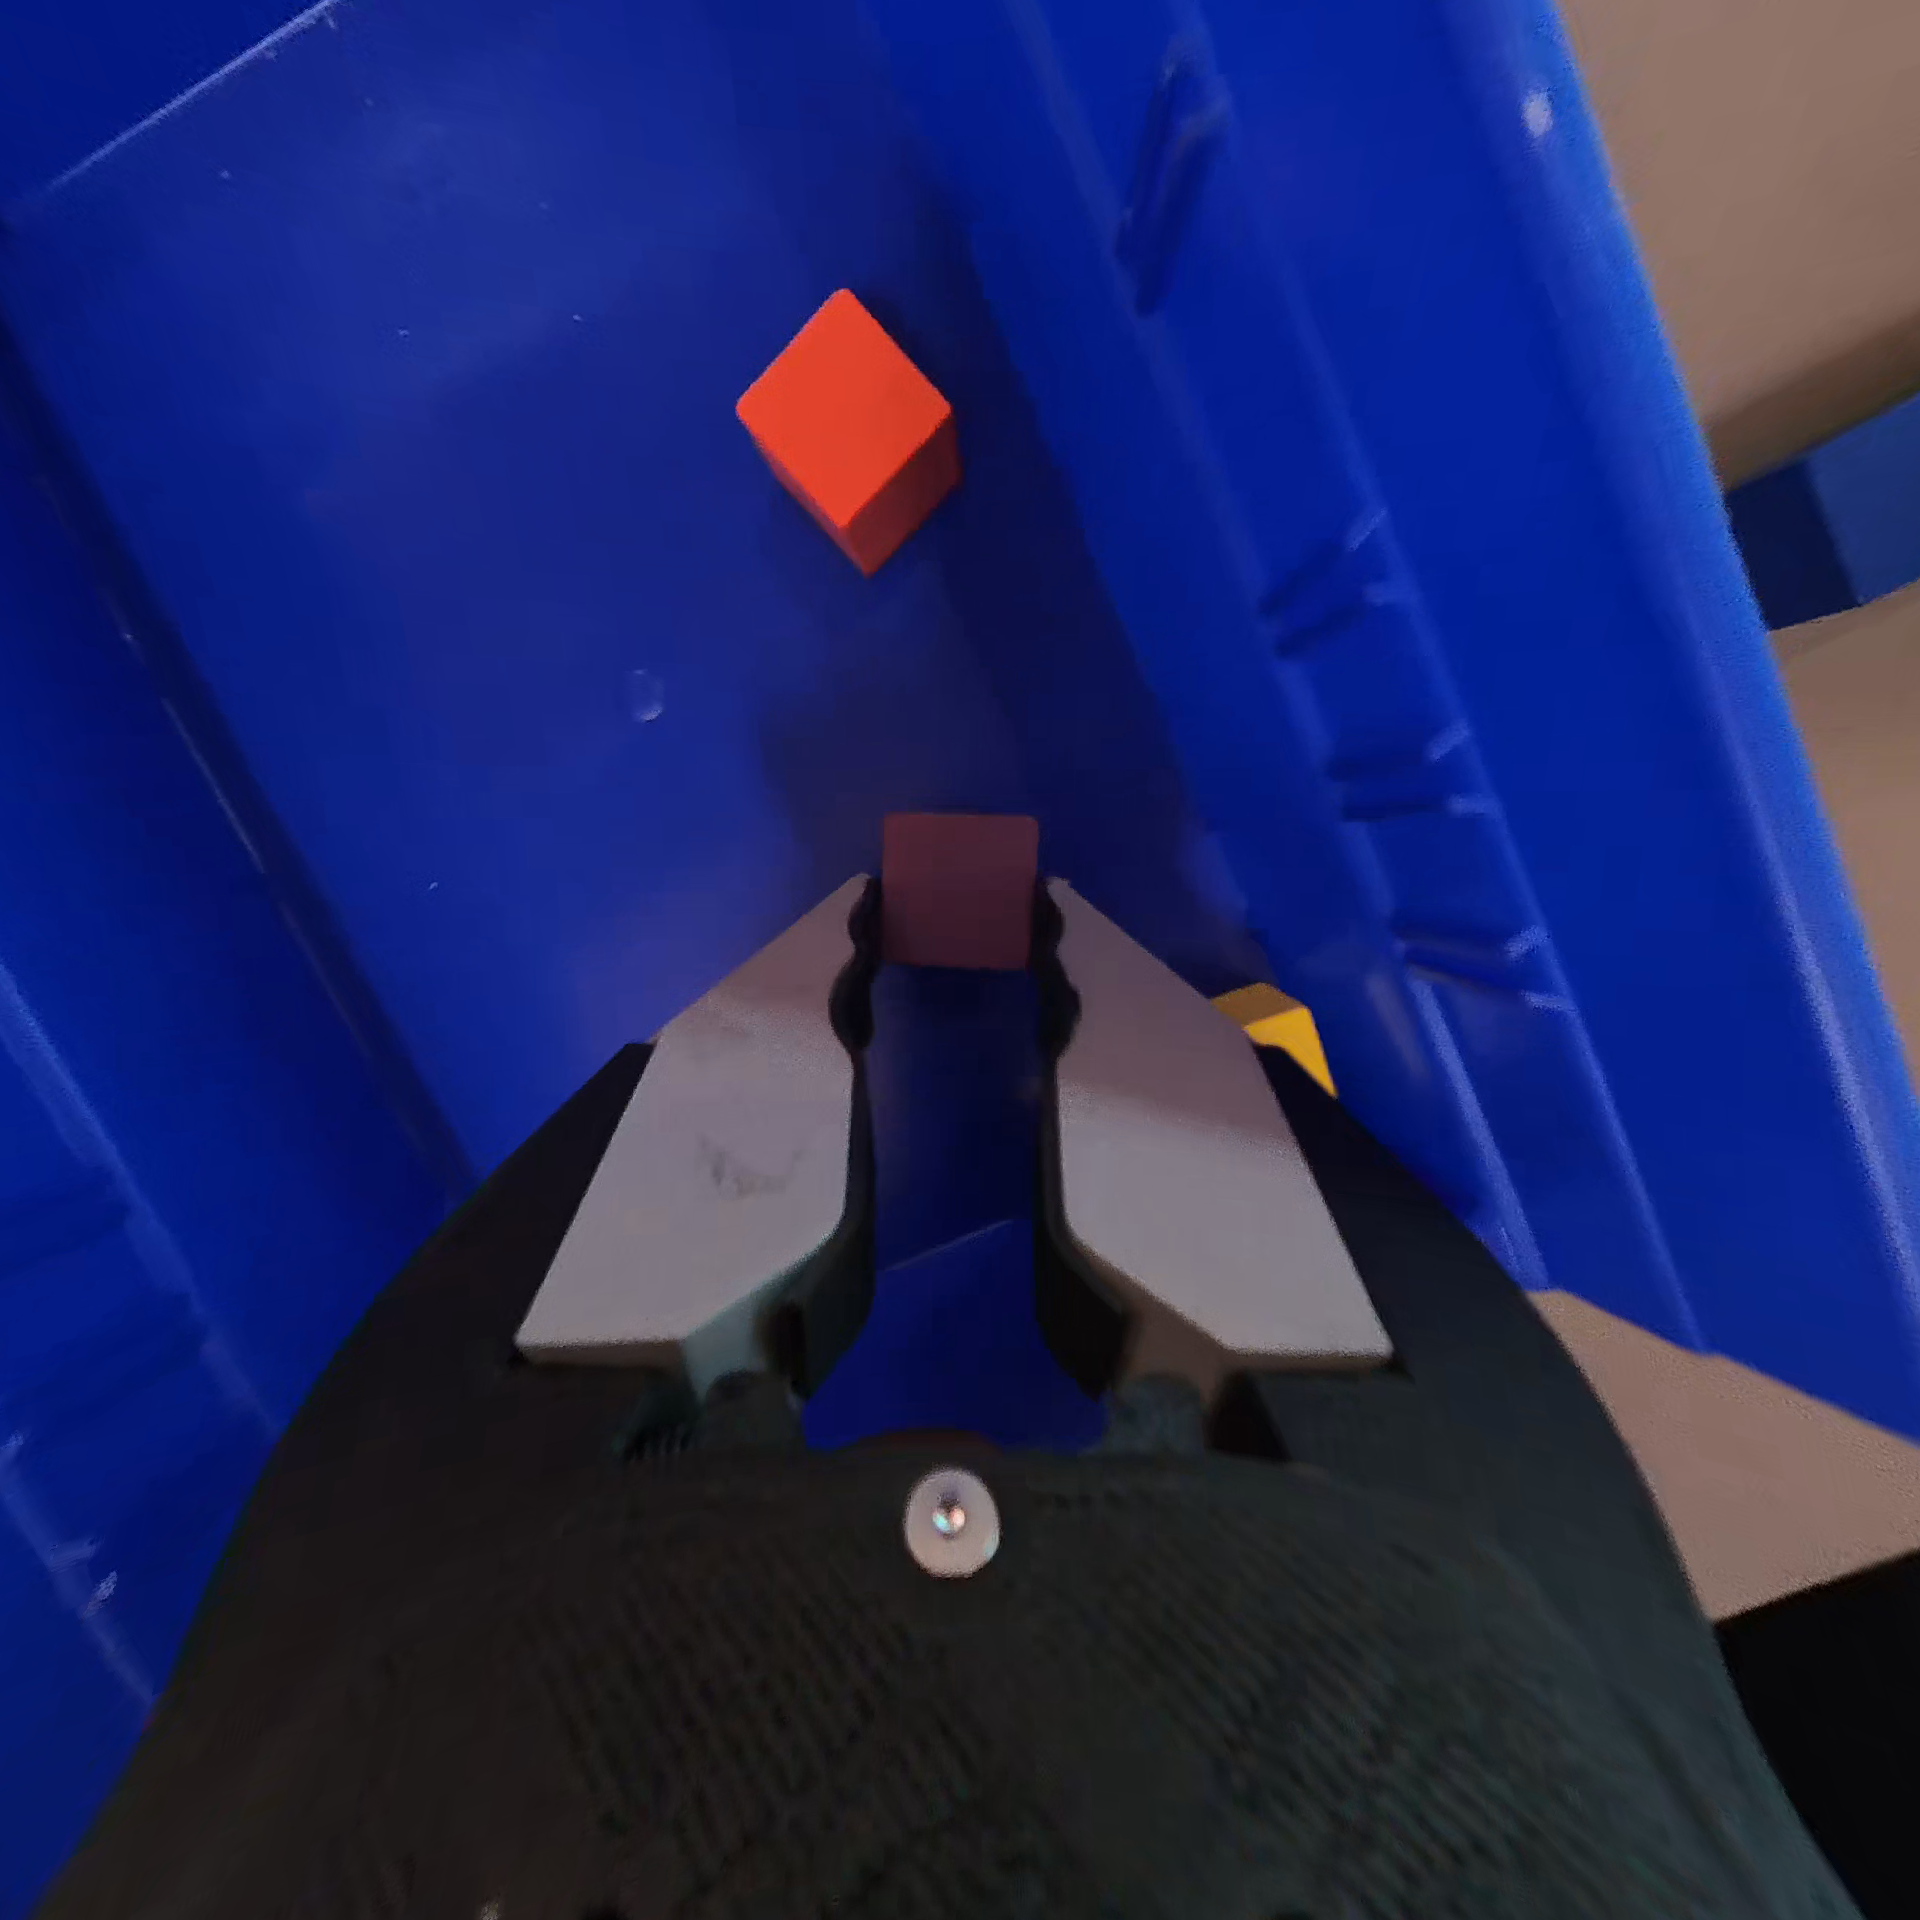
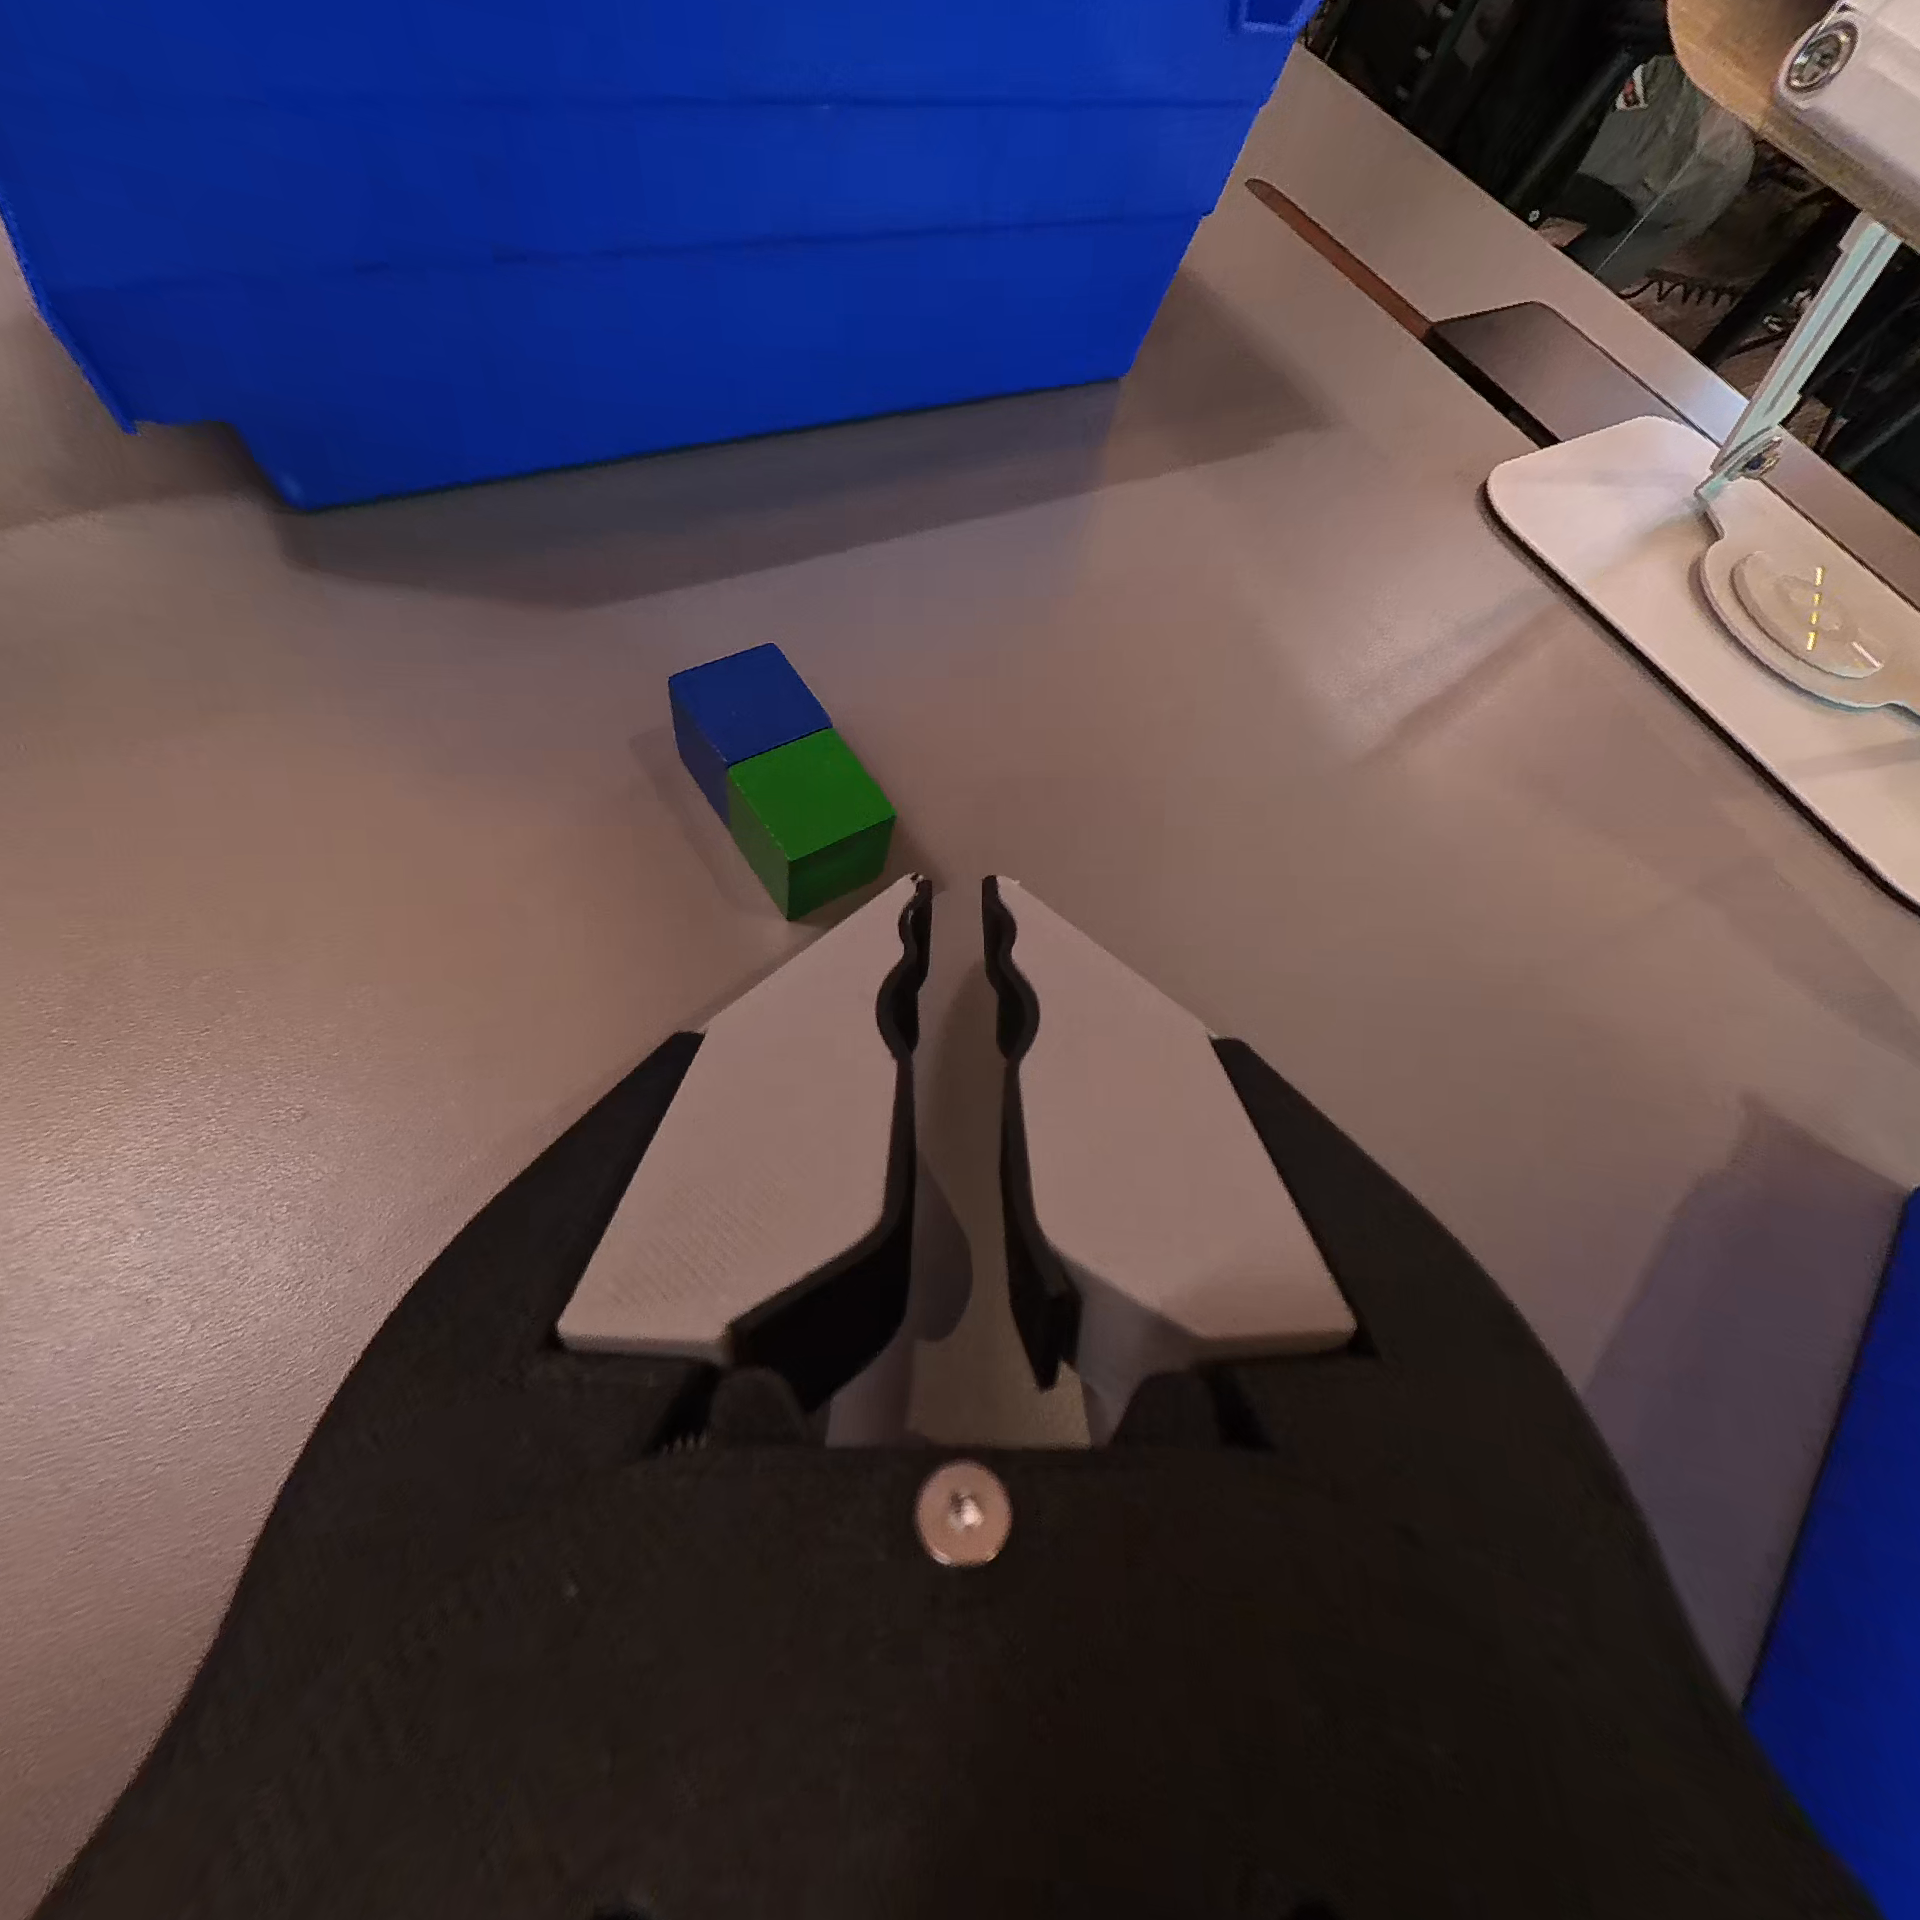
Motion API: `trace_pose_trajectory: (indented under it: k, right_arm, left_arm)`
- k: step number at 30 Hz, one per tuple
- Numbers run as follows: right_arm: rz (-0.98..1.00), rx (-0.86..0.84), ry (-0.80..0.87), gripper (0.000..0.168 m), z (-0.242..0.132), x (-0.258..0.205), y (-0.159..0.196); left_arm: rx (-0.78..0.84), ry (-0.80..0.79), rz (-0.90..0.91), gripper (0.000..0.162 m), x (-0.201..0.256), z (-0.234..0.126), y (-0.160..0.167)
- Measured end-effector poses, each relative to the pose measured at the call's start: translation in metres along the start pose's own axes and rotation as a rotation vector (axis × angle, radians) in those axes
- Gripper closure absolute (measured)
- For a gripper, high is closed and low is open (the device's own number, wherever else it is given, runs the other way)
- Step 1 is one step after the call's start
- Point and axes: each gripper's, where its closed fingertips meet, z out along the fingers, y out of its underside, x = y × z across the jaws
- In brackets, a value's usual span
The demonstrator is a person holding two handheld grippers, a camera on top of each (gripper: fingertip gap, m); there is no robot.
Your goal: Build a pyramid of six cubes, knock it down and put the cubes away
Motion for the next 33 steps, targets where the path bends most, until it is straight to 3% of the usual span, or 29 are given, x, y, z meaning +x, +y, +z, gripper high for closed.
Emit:
trace_pose_trajectory:
  k: [3,7,9,11,14,21,26,33]
  right_arm:
    - [-0.003,0.005,0.005,0.162,-0.001,0.000,-0.001]
    - [0.018,0.033,-0.010,0.161,-0.003,0.000,-0.004]
    - [0.054,0.086,-0.050,0.158,-0.008,-0.002,-0.013]
    - [0.095,0.168,-0.120,0.153,-0.018,-0.009,-0.027]
    - [0.152,0.317,-0.259,0.148,-0.039,-0.025,-0.052]
    - [0.370,0.534,-0.708,0.130,-0.085,-0.058,-0.087]
    - [0.451,0.552,-0.737,0.126,-0.087,-0.049,-0.089]
    - [0.395,0.426,-0.659,0.124,-0.064,-0.059,-0.076]
  left_arm:
    - [0.114,-0.019,-0.041,0.136,-0.011,-0.025,-0.012]
    - [0.426,0.057,-0.092,0.136,-0.002,-0.087,-0.044]
    - [0.564,0.179,0.020,0.136,0.035,-0.119,-0.055]
    - [0.637,0.178,0.223,0.136,0.071,-0.136,-0.056]
    - [0.643,-0.034,0.498,0.136,0.099,-0.135,-0.053]
    - [0.778,-0.027,0.797,0.136,0.171,-0.125,-0.064]
    - [0.753,-0.139,0.896,0.136,0.180,-0.107,-0.070]
    - [0.709,-0.180,0.938,0.136,0.195,-0.087,-0.070]
